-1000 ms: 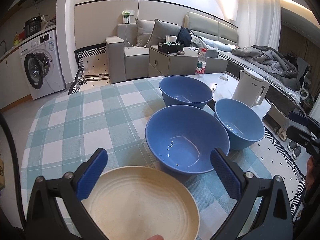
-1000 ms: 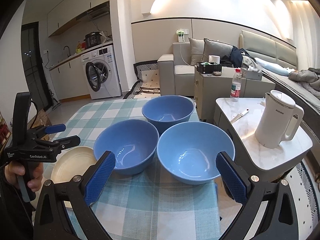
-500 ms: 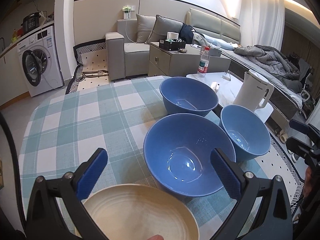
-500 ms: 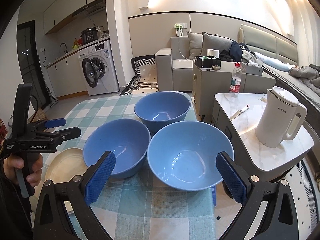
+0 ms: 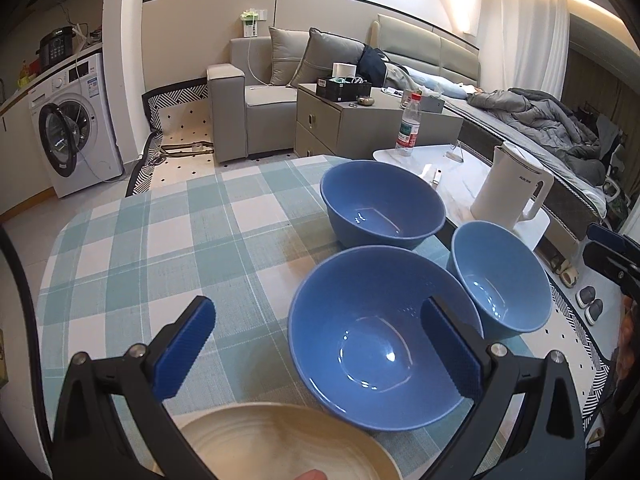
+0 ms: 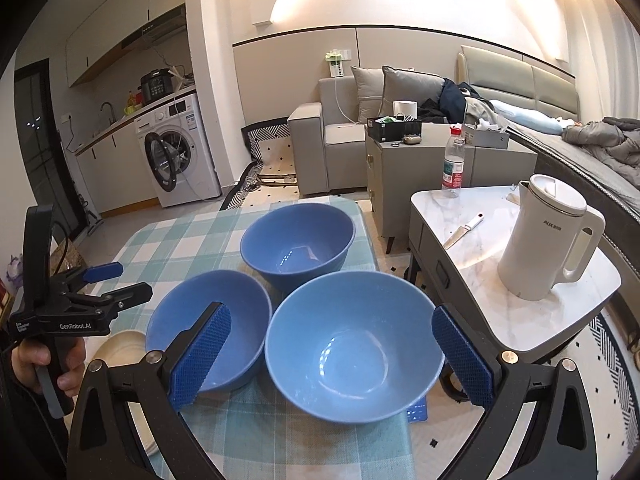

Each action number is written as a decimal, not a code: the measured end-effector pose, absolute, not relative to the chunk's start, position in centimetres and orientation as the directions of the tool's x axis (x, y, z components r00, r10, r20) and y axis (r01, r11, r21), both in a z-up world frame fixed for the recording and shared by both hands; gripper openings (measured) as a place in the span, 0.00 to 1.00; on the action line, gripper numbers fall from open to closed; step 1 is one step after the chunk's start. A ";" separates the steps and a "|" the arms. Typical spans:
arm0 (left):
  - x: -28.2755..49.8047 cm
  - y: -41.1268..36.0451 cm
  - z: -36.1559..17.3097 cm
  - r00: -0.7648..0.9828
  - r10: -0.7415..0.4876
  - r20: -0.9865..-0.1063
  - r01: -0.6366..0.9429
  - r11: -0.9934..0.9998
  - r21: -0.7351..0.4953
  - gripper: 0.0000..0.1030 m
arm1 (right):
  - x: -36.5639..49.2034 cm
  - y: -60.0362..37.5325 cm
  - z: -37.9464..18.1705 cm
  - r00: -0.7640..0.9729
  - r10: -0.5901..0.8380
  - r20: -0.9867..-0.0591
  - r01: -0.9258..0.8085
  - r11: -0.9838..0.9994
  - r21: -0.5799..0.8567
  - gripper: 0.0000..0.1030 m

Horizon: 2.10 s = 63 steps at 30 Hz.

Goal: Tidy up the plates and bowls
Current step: 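Move both open grippers toward the rim of the large blue bowl, then close the left gripper on the bowl rim while the right gripper clamps the opposite rim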

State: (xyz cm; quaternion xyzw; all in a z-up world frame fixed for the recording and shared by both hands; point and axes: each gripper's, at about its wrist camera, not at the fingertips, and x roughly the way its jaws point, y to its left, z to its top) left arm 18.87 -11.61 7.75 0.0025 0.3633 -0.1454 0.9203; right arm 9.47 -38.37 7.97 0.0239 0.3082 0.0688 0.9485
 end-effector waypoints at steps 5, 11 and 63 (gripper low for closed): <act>19.9 -11.1 8.1 0.701 -0.265 -0.662 0.266 0.959 -0.102 1.00 | 10.8 -37.7 8.5 0.796 0.139 -0.589 -0.122 0.990 0.070 0.99; 21.0 -10.8 8.7 0.708 -0.266 -0.654 0.267 0.958 -0.102 1.00 | 12.4 -36.9 9.2 0.795 0.138 -0.590 -0.134 0.990 0.050 0.99; 29.9 -15.0 6.9 0.628 -0.236 -0.741 0.301 0.952 -0.049 1.00 | 24.9 -38.0 4.9 0.676 0.174 -0.716 -0.131 0.985 0.115 0.99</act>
